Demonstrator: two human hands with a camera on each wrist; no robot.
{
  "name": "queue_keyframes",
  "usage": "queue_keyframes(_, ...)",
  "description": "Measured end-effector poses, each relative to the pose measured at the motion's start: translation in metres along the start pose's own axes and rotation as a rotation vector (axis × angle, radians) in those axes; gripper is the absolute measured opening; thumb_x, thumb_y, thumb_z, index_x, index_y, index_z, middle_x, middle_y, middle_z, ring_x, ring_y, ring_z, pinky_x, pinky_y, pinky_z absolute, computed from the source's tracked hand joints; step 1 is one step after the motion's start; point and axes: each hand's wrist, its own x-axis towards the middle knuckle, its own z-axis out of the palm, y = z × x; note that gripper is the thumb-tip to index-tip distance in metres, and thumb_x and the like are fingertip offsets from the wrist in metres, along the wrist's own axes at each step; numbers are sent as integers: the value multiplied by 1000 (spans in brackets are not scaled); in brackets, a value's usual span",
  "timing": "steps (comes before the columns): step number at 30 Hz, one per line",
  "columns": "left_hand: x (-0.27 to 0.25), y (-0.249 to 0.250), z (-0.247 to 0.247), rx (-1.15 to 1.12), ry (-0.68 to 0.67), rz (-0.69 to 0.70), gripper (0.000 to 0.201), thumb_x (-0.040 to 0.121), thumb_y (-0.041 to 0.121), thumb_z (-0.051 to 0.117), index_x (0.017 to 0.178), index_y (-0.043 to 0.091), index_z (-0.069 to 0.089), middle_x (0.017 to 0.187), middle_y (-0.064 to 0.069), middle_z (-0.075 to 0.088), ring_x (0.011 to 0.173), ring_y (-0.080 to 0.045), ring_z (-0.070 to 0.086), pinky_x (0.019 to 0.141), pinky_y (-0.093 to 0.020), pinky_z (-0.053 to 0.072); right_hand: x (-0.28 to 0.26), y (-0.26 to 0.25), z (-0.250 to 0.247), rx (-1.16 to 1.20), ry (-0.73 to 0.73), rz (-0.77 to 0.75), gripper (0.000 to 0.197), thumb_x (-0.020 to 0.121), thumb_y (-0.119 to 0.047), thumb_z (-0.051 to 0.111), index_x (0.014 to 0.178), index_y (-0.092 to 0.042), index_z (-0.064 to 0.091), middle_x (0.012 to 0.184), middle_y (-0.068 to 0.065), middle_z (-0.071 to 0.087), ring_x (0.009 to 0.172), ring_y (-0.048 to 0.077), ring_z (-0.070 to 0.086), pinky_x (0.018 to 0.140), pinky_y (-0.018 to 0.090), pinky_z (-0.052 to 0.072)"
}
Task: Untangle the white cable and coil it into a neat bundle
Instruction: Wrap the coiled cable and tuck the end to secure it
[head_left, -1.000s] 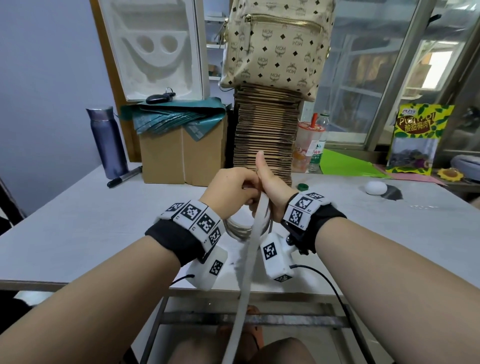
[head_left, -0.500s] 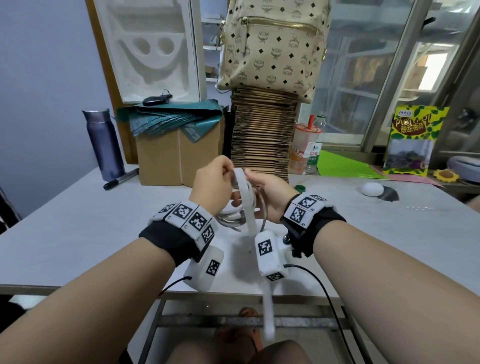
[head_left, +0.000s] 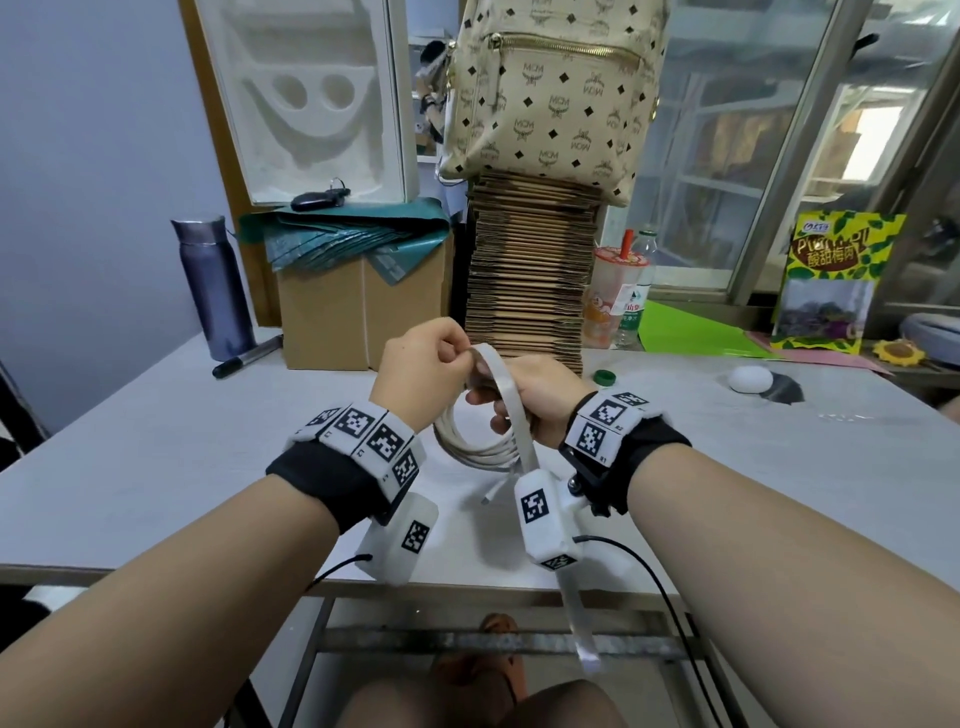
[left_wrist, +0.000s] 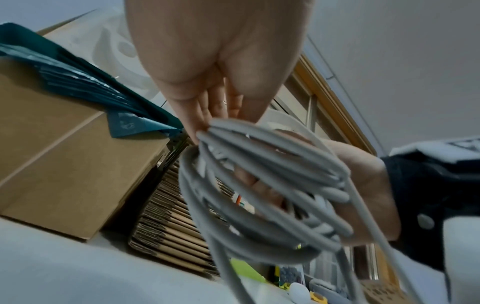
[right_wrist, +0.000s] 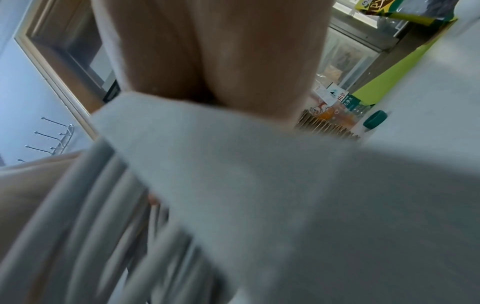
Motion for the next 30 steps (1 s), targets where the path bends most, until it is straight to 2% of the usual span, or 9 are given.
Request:
queue_keyframes(3, 2, 0, -5, -88, 21, -82, 9, 88, 24, 59, 91, 27, 67, 79, 4, 68, 76, -10, 61, 66, -22, 46, -2, 1, 1, -11, -62, -27, 7, 88, -3, 60, 83, -1, 64, 72, 8, 64, 55, 7, 61, 44, 21, 44)
queue_keyframes(5, 5, -2, -6, -113, 3, -135, 8, 86, 27, 62, 79, 27, 66, 83, 2, 70, 84, -17, 65, 77, -30, 53, -1, 1, 2, -31, -75, -31, 6, 88, 0, 59, 84, 0, 63, 71, 9, 63, 43, 3, 56, 41, 19, 42)
queue_keyframes(7, 7, -5, -7, -152, -20, -201, 13, 81, 29, 64, 69, 25, 63, 77, 1, 69, 81, -22, 66, 81, -40, 57, 1, 3, 4, -126, -78, -47, 9, 88, -2, 59, 80, -3, 65, 66, 7, 63, 37, 3, 45, 40, 18, 41)
queue_keyframes(10, 6, -7, -8, -214, -63, -253, 9, 78, 27, 62, 70, 23, 62, 77, -5, 70, 77, -27, 68, 79, -48, 58, 5, 6, 3, -215, -89, -61, 8, 86, -11, 65, 79, -11, 69, 63, 3, 66, 40, 5, 40, 44, 20, 39)
queue_keyframes(17, 9, -7, -13, -272, -147, -262, 12, 82, 16, 62, 72, 17, 55, 71, -8, 62, 66, -23, 56, 65, -36, 50, 7, 0, 4, -316, -15, -127, 39, 81, -52, 61, 80, -13, 65, 66, 1, 70, 51, 15, 46, 57, 32, 35)
queue_keyframes(20, 10, -4, -15, -446, -335, -370, 10, 92, 13, 55, 88, 6, 60, 78, -14, 57, 59, -19, 54, 50, -21, 48, 5, -7, 3, -292, -22, -162, 39, 90, -45, 53, 75, -12, 65, 57, 3, 65, 55, 21, 44, 51, 28, 37)
queue_keyframes(23, 5, -4, -16, -653, -431, -423, 28, 94, 4, 52, 113, -15, 56, 85, -19, 62, 65, -16, 62, 53, -17, 54, 7, -9, -1, -216, -48, -166, 31, 89, -37, 61, 71, -12, 65, 59, 3, 63, 59, 22, 45, 47, 21, 41)
queue_keyframes(26, 5, -5, -19, -687, -408, -437, 13, 94, -1, 50, 84, -4, 57, 64, -11, 64, 49, -9, 64, 50, -13, 52, 7, -8, -4, -167, -59, -143, 40, 84, -38, 66, 91, 1, 68, 57, 2, 61, 55, 17, 45, 45, 18, 42)
queue_keyframes(30, 7, -6, -21, -729, -394, -461, 12, 91, 0, 56, 81, -7, 59, 60, -10, 66, 48, -8, 65, 49, -14, 52, 3, -9, -4, -87, -143, -113, 21, 88, -23, 63, 75, -7, 65, 55, -2, 58, 50, 10, 40, 45, 17, 40)
